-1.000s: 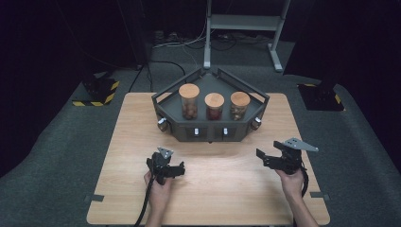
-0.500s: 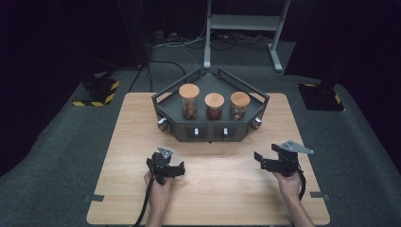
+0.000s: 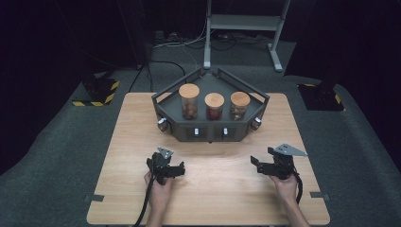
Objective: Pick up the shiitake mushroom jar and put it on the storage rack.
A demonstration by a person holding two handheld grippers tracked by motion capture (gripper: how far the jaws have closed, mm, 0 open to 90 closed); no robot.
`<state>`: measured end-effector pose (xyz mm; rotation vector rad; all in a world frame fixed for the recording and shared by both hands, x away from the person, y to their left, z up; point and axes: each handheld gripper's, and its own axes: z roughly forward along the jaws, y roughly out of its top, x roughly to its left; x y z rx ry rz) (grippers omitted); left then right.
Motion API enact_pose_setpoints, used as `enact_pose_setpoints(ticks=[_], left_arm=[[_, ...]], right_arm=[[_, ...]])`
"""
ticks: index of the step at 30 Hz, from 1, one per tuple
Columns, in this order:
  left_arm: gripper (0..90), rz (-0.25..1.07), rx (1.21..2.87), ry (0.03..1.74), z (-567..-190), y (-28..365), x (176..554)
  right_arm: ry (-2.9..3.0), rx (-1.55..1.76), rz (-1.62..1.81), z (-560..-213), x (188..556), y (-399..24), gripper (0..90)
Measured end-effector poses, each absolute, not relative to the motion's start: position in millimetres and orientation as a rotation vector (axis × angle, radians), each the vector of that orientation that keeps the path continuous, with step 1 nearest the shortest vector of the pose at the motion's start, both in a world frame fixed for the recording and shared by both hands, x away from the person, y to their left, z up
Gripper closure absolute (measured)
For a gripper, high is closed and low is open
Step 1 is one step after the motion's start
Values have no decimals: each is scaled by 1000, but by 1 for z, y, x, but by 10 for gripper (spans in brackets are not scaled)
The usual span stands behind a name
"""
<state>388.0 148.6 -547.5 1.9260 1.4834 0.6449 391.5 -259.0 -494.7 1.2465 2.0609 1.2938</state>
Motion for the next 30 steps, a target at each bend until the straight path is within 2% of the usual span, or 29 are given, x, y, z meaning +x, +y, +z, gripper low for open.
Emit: enact_pose_setpoints(ticks=[30], left_arm=[[42,644,1926,1483,-548,149,388]], right_arm=[[2160,1233,1226,-517,386,-244,119]])
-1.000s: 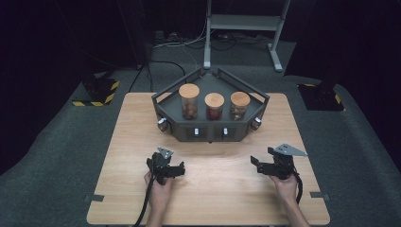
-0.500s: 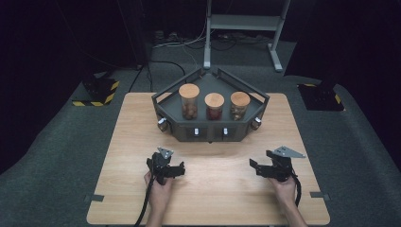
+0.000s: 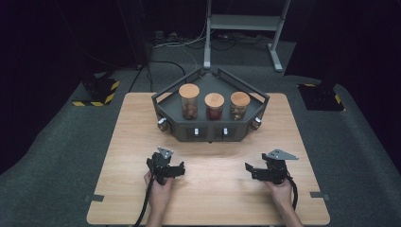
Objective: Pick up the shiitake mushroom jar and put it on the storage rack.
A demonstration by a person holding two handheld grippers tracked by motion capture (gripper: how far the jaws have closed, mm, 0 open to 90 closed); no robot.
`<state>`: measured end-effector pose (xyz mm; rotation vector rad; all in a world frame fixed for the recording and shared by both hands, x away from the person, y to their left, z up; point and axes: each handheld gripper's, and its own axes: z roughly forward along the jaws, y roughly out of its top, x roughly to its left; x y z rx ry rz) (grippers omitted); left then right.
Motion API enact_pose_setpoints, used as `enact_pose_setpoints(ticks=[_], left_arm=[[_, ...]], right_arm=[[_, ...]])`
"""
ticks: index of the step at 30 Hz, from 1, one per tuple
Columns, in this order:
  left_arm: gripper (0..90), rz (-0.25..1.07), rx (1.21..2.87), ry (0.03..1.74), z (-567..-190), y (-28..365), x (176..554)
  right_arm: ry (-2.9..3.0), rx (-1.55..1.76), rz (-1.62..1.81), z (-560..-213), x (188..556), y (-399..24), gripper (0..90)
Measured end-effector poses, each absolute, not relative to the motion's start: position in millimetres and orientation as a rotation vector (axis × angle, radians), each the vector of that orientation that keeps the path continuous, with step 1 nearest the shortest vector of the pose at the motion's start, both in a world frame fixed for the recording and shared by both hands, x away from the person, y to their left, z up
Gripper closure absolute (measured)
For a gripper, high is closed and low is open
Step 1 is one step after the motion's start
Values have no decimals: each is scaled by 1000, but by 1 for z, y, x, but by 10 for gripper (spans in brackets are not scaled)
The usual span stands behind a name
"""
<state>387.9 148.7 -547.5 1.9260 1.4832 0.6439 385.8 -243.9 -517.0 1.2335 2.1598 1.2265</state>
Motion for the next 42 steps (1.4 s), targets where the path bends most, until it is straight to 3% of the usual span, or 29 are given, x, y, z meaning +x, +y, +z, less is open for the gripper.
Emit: enact_pose_setpoints(ticks=[42], left_arm=[[42,643,1927,1483,-547,149,388]], right_arm=[[2241,1199,1085,-544,395,-201,120]])
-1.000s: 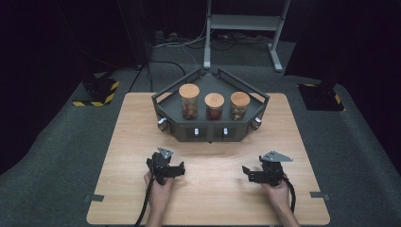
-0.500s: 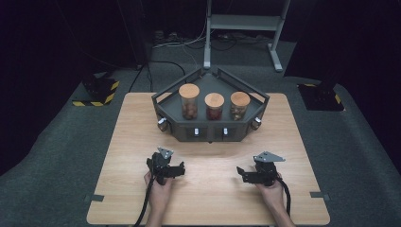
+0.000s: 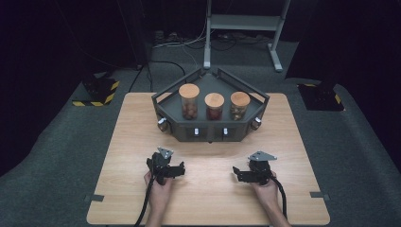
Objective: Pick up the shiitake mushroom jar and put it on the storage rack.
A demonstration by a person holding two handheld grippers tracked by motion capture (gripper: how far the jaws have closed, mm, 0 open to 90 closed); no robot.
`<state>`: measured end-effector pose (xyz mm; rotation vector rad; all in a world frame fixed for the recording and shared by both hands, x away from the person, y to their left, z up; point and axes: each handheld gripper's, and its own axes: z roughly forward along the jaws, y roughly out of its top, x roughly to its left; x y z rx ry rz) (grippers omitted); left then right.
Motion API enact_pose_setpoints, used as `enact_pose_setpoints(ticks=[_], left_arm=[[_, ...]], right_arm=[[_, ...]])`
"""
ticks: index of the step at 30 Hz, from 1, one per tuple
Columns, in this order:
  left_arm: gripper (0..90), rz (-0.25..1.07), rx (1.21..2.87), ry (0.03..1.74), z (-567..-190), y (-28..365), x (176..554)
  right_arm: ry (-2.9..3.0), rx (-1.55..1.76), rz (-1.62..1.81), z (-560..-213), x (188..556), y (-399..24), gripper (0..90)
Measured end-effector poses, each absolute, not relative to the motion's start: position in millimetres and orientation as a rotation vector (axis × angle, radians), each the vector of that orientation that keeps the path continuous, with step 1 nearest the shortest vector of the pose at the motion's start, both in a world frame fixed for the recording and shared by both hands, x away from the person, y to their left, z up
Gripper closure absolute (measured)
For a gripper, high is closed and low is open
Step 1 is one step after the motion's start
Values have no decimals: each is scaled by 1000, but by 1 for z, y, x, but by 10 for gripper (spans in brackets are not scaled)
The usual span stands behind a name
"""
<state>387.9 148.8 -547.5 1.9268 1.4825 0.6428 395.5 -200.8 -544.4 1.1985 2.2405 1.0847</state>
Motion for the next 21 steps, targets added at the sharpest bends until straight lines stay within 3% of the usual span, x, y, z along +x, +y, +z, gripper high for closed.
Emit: enact_pose_setpoints(ticks=[21], left_arm=[[41,642,1929,1481,-547,149,388]], right_arm=[[2308,1152,995,-547,407,-193,102]])
